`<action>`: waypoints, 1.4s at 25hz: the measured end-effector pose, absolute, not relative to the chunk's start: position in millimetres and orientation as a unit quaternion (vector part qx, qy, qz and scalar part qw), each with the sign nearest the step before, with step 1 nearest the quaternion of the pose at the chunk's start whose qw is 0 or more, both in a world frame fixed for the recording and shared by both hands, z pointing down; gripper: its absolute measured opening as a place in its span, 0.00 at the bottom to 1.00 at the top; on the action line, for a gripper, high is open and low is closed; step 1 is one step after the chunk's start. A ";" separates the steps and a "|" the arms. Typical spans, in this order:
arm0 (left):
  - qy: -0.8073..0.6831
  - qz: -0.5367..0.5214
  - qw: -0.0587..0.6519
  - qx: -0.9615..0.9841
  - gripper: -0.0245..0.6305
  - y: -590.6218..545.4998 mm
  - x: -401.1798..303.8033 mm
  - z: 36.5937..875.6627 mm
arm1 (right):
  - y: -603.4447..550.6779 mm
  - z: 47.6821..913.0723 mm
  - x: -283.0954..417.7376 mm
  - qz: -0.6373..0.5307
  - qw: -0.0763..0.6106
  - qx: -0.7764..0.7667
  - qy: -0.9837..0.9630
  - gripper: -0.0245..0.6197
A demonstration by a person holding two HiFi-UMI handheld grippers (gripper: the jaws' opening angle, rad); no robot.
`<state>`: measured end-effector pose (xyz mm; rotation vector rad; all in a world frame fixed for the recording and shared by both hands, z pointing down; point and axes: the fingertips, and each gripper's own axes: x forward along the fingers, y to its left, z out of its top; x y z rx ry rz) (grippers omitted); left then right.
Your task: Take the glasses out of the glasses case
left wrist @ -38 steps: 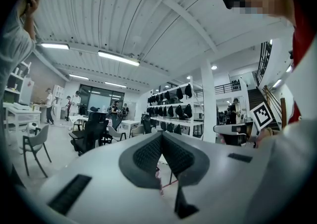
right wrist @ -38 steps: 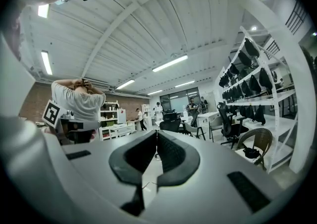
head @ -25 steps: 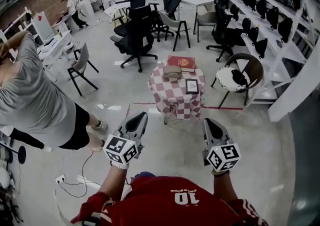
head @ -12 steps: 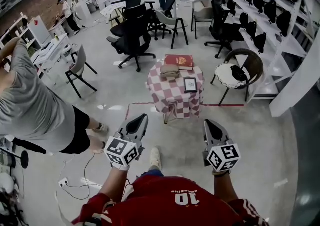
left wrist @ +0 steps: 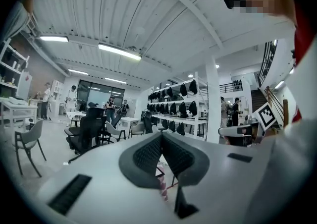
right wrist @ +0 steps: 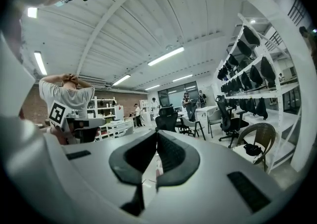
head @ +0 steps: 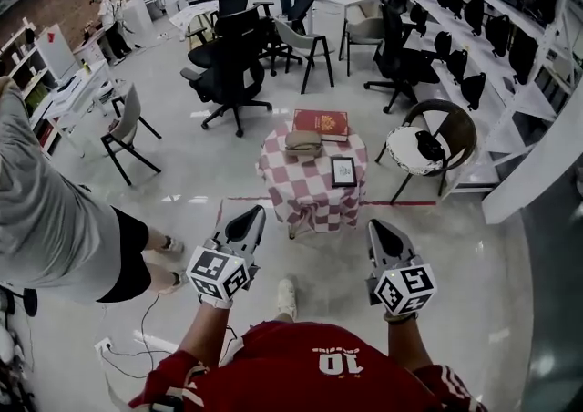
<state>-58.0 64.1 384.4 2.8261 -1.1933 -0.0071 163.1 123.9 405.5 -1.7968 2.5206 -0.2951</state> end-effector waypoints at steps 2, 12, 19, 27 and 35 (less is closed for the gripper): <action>-0.385 -0.005 0.035 0.922 0.05 38.3 -59.3 383.4 | 99.4 406.6 161.6 -0.094 0.010 -0.580 0.809 0.06; -0.374 -0.005 0.036 0.927 0.05 -68.5 -73.9 380.0 | -10.9 398.4 141.2 -0.090 0.003 -0.582 0.808 0.06; -0.375 -0.006 0.041 0.926 0.05 -118.3 -99.9 383.5 | -68.9 393.3 109.3 -0.083 -0.009 -0.571 0.816 0.06; -0.377 -0.020 0.051 0.925 0.05 -163.3 -128.4 392.7 | -110.8 400.5 83.4 -0.081 -0.027 -0.572 0.816 0.06; -0.368 -0.026 0.059 0.928 0.05 -192.2 -133.8 398.6 | -130.7 409.8 78.8 -0.086 -0.041 -0.582 0.808 0.06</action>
